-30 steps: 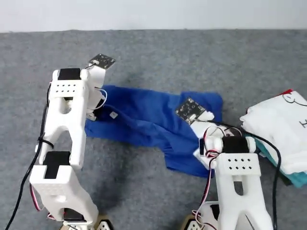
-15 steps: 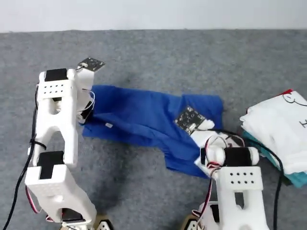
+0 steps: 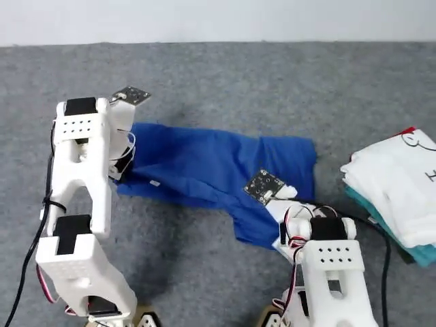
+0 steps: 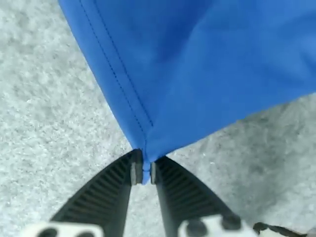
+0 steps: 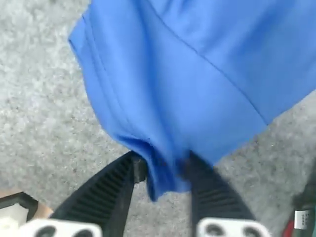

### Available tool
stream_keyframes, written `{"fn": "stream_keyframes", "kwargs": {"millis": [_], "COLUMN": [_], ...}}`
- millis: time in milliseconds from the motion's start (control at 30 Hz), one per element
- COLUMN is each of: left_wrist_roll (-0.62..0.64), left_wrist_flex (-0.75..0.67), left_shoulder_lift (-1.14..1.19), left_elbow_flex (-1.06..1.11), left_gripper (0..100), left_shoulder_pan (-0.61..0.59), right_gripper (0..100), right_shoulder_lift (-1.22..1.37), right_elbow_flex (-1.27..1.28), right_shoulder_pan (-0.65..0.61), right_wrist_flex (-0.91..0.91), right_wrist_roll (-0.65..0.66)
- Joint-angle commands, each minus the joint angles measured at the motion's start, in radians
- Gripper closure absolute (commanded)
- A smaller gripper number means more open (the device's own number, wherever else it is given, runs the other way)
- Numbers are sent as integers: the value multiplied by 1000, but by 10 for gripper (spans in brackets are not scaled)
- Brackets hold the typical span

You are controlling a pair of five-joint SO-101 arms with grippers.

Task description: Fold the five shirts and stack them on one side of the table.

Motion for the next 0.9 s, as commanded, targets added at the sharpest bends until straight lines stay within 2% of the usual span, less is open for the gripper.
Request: {"fn": "stream_keyframes", "kwargs": {"millis": [0,100,233,333,500,600,733,867], "left_wrist_roll": [-35,-40,-120,-149,-146,-135,-54,-69], "left_wrist_flex": [11,11,11,5,-55,-77,-81,-71], "left_shoulder_lift": [-58,-60,-55,-51,-49,-49,-49,-61], "left_elbow_flex": [-2,-2,-5,-7,-1,-1,-4,-8], "left_gripper": [984,984,983,935,867,859,859,859], "left_shoulder_pan": [-26,-55,-124,-169,-164,-127,-66,-71], "right_gripper": [657,589,589,589,588,589,589,589], "right_shoulder_lift": [-13,-15,-15,-15,-15,-15,-15,-15], "right_elbow_flex": [-6,-8,-26,-66,-80,-80,-80,-80], "right_shoulder_pan": [-2,-1,-2,-2,-4,-4,1,-1], "right_wrist_flex": [15,15,56,105,114,114,116,168], "right_wrist_roll": [14,14,14,14,40,38,38,41]}}
